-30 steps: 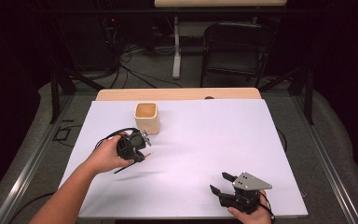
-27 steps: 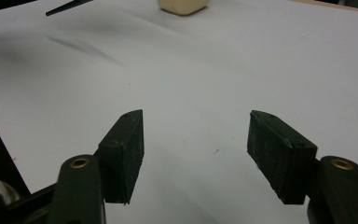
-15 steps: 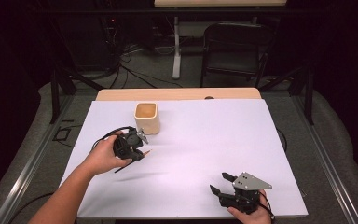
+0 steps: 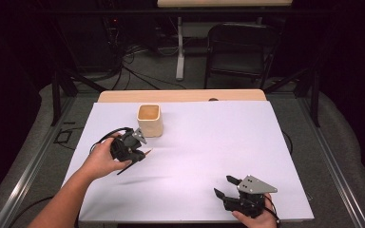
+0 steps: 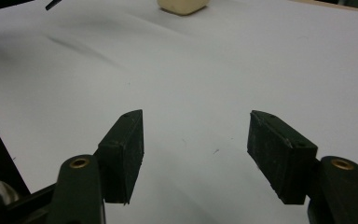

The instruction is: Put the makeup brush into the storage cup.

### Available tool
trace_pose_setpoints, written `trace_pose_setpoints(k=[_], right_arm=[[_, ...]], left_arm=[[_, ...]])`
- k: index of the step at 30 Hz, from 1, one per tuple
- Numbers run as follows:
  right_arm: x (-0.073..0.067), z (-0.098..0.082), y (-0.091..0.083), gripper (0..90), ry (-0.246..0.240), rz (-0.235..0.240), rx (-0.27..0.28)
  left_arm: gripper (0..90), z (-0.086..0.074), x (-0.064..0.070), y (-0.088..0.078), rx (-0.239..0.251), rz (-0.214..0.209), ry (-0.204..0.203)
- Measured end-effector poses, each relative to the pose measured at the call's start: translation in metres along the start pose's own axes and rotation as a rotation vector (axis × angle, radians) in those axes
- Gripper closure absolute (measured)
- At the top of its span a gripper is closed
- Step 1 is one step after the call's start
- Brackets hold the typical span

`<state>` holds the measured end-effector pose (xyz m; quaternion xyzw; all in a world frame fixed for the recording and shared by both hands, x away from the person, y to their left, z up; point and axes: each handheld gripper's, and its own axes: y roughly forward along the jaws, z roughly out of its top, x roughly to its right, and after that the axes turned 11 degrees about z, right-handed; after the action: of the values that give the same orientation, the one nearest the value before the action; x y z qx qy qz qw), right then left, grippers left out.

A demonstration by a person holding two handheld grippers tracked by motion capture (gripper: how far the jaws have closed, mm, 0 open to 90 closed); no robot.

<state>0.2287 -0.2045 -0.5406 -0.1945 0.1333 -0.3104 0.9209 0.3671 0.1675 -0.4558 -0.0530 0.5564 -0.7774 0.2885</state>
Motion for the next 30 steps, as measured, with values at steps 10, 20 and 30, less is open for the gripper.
trace_pose_setpoints(k=[10,20,30], right_arm=[[0.000,0.000,0.000,36.0,-0.001,-0.002,0.000],[0.000,0.000,0.001,36.0,0.002,0.002,0.004],[0.000,0.001,0.002,36.0,-0.003,-0.008,-0.004]], left_arm=[[83.1,-0.002,0.003,-0.005,0.062,-0.011,-0.019],[83.3,-0.008,0.005,-0.006,0.140,-0.032,-0.061],[83.2,-0.016,0.008,-0.008,0.233,-0.049,-0.124]])
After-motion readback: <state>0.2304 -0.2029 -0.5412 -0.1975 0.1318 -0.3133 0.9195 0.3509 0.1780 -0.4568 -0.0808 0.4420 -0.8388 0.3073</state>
